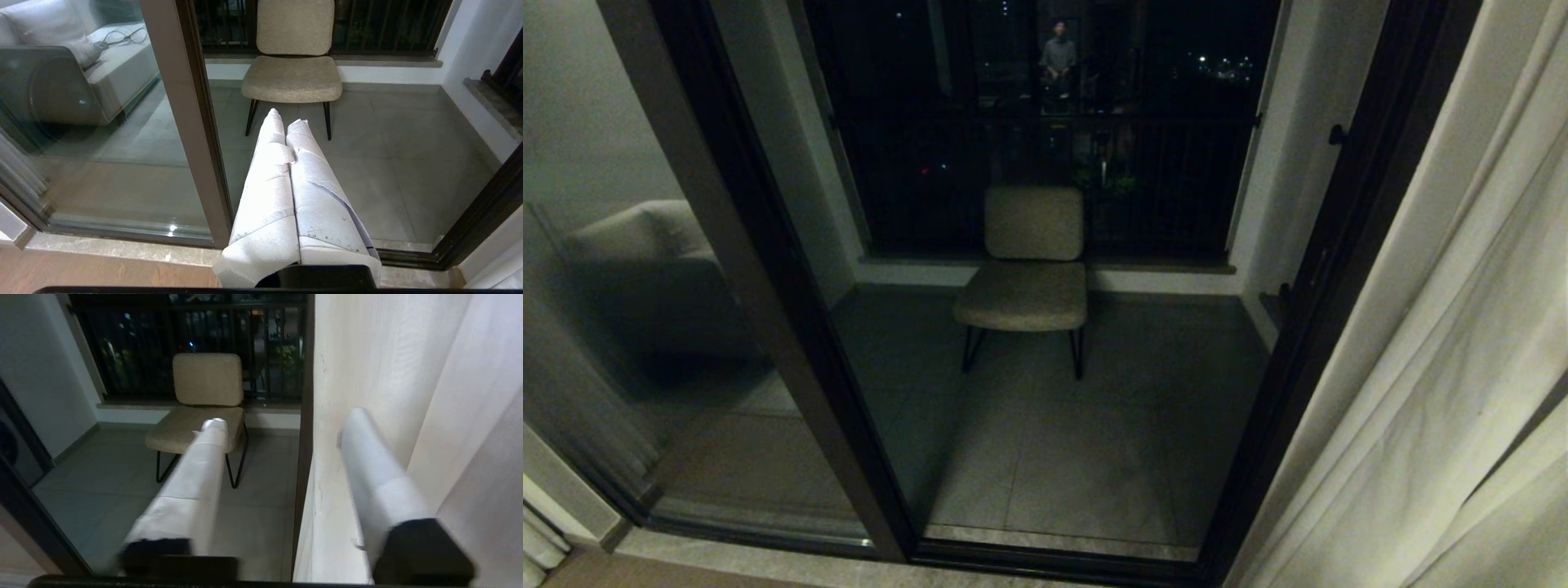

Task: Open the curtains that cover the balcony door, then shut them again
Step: Close the inner curtains on both sides

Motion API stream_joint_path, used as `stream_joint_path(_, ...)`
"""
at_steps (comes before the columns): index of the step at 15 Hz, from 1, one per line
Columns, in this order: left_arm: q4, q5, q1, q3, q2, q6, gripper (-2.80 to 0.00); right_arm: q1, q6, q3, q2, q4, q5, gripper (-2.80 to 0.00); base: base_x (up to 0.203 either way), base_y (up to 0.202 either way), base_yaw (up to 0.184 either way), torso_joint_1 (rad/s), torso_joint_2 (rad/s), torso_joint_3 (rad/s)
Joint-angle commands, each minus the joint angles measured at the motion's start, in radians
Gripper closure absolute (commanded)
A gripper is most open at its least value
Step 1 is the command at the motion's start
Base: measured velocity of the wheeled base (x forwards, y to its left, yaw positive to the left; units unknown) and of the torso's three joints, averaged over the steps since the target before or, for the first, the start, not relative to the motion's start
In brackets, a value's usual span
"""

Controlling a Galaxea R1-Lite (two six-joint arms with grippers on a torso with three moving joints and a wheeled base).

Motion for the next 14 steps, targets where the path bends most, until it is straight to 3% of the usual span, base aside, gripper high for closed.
stream_joint_path(1,-0.001,0.001,-0.001,0.0,0.0,0.001,0.0,-0.016,0.0,-0.018,0.095,-0.019,0.0,-2.8,0.0,0.0,0.0,0.0,0.0,0.0)
stream_joint_path(11,-0.001,0.001,0.001,0.0,0.0,0.001,0.0,-0.138,-0.036,-0.278,0.486,-0.032,-0.006,-2.8,0.0,0.0,0.0,0.0,0.0,0.0)
stream_joint_path(14,-0.001,0.001,0.0,0.0,0.0,0.0,0.0,-0.156,-0.071,-0.286,0.581,-0.157,-0.011,-2.8,0.0,0.0,0.0,0.0,0.0,0.0)
